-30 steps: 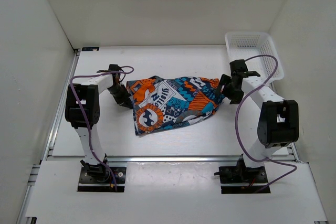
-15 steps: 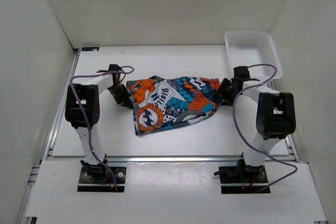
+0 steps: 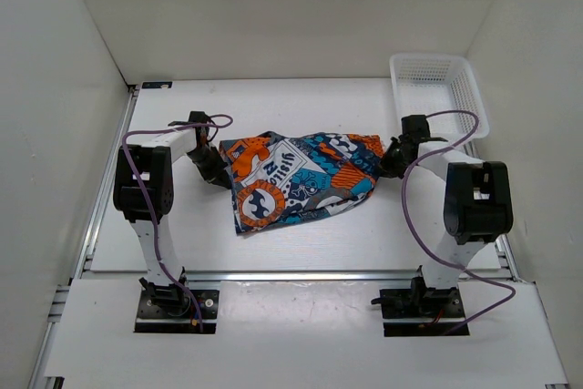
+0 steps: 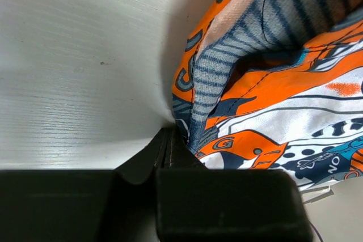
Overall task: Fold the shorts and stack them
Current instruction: Fold the shorts
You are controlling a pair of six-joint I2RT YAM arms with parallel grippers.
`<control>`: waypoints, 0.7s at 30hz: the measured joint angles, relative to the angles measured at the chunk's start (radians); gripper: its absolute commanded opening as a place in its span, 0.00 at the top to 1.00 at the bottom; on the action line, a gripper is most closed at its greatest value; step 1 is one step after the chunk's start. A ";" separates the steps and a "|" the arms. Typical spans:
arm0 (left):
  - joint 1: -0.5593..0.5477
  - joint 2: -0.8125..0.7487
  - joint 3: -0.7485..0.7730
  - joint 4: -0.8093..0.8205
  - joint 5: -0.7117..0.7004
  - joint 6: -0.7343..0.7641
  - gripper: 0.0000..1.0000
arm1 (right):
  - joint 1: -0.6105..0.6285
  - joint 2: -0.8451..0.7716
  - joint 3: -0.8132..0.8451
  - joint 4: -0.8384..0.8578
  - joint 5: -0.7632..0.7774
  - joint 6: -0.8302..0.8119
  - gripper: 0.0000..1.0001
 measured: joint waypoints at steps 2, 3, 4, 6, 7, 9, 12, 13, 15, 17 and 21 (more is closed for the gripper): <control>0.000 0.000 0.000 0.000 0.001 0.000 0.90 | 0.016 -0.023 0.000 -0.009 0.032 -0.004 0.99; 0.000 0.000 0.000 0.000 0.001 0.000 0.90 | 0.028 -0.040 0.001 -0.016 0.051 -0.008 0.99; 0.000 0.000 0.000 0.000 0.001 0.001 0.90 | 0.043 -0.060 0.004 -0.029 0.072 -0.011 0.99; 0.000 0.000 0.000 0.000 0.002 0.003 0.90 | 0.079 -0.097 0.024 -0.060 0.118 -0.019 0.99; 0.000 0.000 0.000 0.000 0.002 0.004 0.90 | 0.103 -0.113 0.043 -0.079 0.145 -0.025 0.99; 0.000 0.002 0.002 0.000 0.002 0.006 0.90 | 0.156 -0.135 0.095 -0.111 0.188 -0.036 0.99; 0.000 0.003 0.004 -0.001 0.004 0.008 0.90 | 0.248 -0.150 0.174 -0.140 0.249 -0.051 0.99; 0.000 0.005 0.006 -0.001 0.006 0.008 0.90 | 0.280 -0.153 0.195 -0.145 0.269 -0.056 0.99; 0.000 0.007 0.008 -0.002 0.009 0.008 0.90 | 0.350 -0.155 0.235 -0.167 0.308 -0.061 0.99; 0.000 0.008 0.008 -0.002 0.010 0.008 0.90 | 0.409 -0.153 0.267 -0.186 0.342 -0.063 0.99; 0.000 0.008 0.008 -0.002 0.011 0.010 0.90 | 0.533 -0.119 0.354 -0.232 0.415 -0.068 0.99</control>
